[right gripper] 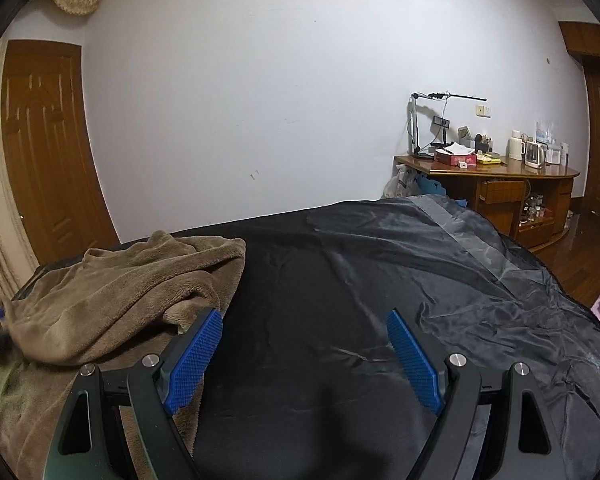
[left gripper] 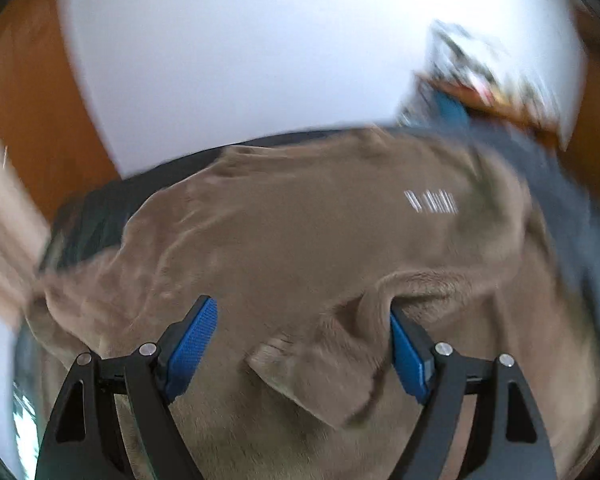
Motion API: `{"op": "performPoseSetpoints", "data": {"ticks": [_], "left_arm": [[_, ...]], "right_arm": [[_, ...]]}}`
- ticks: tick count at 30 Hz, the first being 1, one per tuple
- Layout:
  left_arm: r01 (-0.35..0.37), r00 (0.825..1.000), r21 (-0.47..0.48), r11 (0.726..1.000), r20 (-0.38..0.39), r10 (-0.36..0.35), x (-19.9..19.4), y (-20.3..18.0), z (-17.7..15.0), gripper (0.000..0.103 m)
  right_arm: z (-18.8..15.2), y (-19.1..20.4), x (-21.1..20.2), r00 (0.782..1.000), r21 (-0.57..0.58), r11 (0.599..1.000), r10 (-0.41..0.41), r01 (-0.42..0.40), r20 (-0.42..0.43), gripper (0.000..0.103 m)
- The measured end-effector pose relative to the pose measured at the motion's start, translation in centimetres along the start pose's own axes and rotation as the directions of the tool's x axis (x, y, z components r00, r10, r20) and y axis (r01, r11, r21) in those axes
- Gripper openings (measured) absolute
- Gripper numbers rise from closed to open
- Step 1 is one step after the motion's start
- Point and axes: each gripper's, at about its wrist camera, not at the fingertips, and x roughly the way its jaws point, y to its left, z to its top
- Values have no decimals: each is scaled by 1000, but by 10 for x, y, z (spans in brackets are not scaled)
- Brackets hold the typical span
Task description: Fold clothes
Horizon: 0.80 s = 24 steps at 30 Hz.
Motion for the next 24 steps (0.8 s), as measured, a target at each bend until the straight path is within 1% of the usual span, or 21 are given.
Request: {"op": "performPoseSetpoints", "data": {"ticks": [1, 2, 3, 4, 6, 8, 12, 15, 18, 20, 24], "left_arm": [[10, 1000, -86, 996, -20, -12, 7, 18, 6, 84], [6, 999, -144, 990, -49, -13, 16, 33, 8, 84], [-1, 997, -194, 981, -79, -15, 26, 47, 8, 84], [-8, 994, -219, 976, -104, -15, 35, 56, 6, 84], [-13, 992, -228, 974, -127, -17, 41, 62, -1, 84], [10, 990, -228, 974, -138, -42, 44, 62, -10, 84], [42, 988, -234, 971, -132, -74, 44, 64, -18, 85], [77, 986, -261, 962, -124, -112, 46, 70, -18, 85], [147, 976, -310, 939, -112, -189, 43, 75, -20, 85], [203, 964, -336, 920, -99, -249, 37, 77, -22, 85], [271, 941, -375, 886, -90, -326, 36, 77, -27, 86]], "right_arm": [[0, 1, 0, 1000, -5, 1000, -1, 1, 1, 87], [0, 2, 0, 1000, -11, 1000, -2, 2, 1, 87], [0, 3, 0, 1000, -16, 1000, -3, 3, 1, 87], [0, 3, 0, 1000, -19, 1000, -2, 2, 2, 87], [0, 4, -1, 1000, -23, 1000, -1, 1, 5, 87], [0, 4, -1, 1000, -20, 1000, -1, 1, 7, 87], [0, 4, 0, 1000, -19, 1000, 5, -5, 2, 87], [-1, 5, 2, 1000, -27, 1000, 7, -7, -7, 87], [-1, 5, 1, 1000, -25, 1000, 9, -9, -3, 87], [-1, 4, 2, 1000, -20, 1000, 9, -9, -4, 87], [-1, 4, 3, 1000, -15, 1000, 11, -11, -8, 87]]}}
